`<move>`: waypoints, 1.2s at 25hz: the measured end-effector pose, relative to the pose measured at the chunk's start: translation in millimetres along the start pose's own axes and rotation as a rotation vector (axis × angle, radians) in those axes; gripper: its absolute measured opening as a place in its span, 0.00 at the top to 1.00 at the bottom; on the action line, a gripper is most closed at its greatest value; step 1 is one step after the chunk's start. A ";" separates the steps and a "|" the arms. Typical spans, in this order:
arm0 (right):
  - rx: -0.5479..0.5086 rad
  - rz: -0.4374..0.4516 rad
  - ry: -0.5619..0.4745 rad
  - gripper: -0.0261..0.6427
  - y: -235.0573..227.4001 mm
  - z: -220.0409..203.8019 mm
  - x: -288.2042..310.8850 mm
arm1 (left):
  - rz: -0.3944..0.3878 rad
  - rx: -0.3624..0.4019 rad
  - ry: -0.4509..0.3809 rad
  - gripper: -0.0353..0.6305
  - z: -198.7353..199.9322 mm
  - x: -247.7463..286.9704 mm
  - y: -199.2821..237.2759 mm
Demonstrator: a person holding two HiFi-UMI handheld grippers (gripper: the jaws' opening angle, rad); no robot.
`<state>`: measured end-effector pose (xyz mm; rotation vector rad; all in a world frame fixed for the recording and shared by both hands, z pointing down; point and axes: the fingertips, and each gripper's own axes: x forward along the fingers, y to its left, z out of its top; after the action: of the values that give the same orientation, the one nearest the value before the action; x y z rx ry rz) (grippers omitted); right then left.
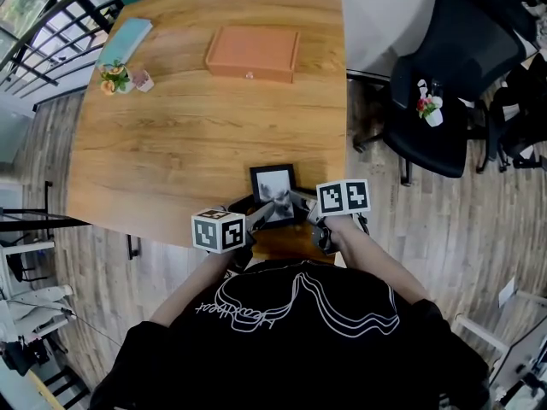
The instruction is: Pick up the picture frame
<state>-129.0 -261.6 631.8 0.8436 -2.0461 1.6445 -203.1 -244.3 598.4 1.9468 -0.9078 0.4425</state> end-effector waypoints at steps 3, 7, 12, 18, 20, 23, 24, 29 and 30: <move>0.008 0.014 0.015 0.81 -0.3 -0.4 0.0 | -0.009 -0.028 0.013 0.66 -2.0 4.1 -2.8; -0.005 0.021 0.031 0.81 0.5 -0.1 0.6 | 0.006 -0.026 0.023 0.74 -0.1 3.5 -2.0; -0.033 0.010 0.026 0.80 0.5 1.0 -1.0 | 0.006 -0.075 -0.006 0.78 6.3 2.3 -6.0; -0.119 0.011 0.028 0.69 0.6 3.5 -13.4 | -0.015 -0.133 -0.065 0.83 17.7 0.7 -20.4; -0.187 0.007 0.013 0.68 7.0 7.8 -22.3 | -0.025 -0.112 -0.073 0.84 24.0 -4.0 -27.1; -0.284 0.010 -0.028 0.67 20.4 19.3 -40.3 | -0.044 -0.080 -0.101 0.86 37.3 -12.0 -39.0; -0.319 0.008 -0.046 0.68 26.2 24.0 -47.4 | -0.051 -0.071 -0.111 0.86 41.8 -15.1 -43.0; -0.504 0.028 -0.140 0.69 67.9 45.2 -87.1 | -0.096 -0.035 -0.173 0.86 68.0 -35.7 -64.5; -0.529 0.041 -0.161 0.70 77.2 47.2 -95.1 | -0.105 -0.026 -0.184 0.86 72.6 -40.1 -69.4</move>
<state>-105.5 -276.6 503.5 0.7595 -2.4555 0.9900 -181.8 -267.8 495.1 2.0243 -0.9169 0.1924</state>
